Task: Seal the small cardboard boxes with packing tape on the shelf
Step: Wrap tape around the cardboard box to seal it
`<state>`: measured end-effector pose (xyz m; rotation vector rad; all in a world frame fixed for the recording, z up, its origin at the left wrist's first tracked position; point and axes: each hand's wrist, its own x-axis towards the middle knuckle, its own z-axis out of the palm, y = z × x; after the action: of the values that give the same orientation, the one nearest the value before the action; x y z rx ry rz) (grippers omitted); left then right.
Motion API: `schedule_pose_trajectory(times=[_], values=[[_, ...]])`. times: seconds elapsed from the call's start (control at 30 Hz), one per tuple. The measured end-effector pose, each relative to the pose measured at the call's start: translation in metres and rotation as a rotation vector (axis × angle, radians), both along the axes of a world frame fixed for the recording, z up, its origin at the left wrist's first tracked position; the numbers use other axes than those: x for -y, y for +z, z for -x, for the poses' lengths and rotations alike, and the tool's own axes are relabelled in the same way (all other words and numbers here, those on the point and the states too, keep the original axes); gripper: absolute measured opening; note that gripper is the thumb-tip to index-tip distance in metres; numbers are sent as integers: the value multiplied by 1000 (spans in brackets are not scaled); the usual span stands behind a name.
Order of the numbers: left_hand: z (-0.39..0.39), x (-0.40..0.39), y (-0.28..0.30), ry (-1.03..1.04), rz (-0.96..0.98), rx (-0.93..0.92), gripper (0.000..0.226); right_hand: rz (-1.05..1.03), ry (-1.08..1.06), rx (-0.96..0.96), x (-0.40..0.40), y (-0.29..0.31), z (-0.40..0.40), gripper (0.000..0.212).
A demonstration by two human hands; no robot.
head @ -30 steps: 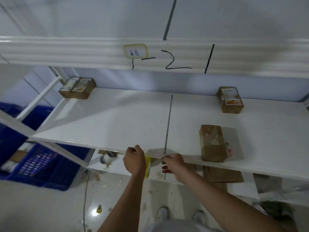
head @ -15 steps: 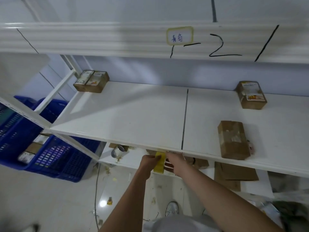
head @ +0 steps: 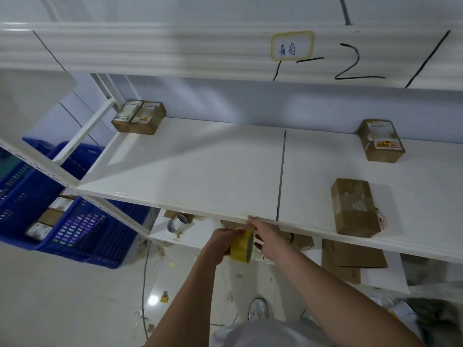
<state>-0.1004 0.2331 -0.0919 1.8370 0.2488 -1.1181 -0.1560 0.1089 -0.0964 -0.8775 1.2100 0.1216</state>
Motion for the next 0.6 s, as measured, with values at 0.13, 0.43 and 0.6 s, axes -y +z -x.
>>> schedule_pose_trajectory(times=[0.13, 0.43, 0.6], values=[[-2, 3, 9, -1, -39, -37, 48, 27, -1, -62, 1, 0, -7, 51], [-26, 22, 41, -99, -269, -148, 31, 46, 67, -161, 9, 25, -23, 22], [-33, 27, 45, -105, -299, -162, 36, -4, 97, -182, 14, 31, -30, 24]])
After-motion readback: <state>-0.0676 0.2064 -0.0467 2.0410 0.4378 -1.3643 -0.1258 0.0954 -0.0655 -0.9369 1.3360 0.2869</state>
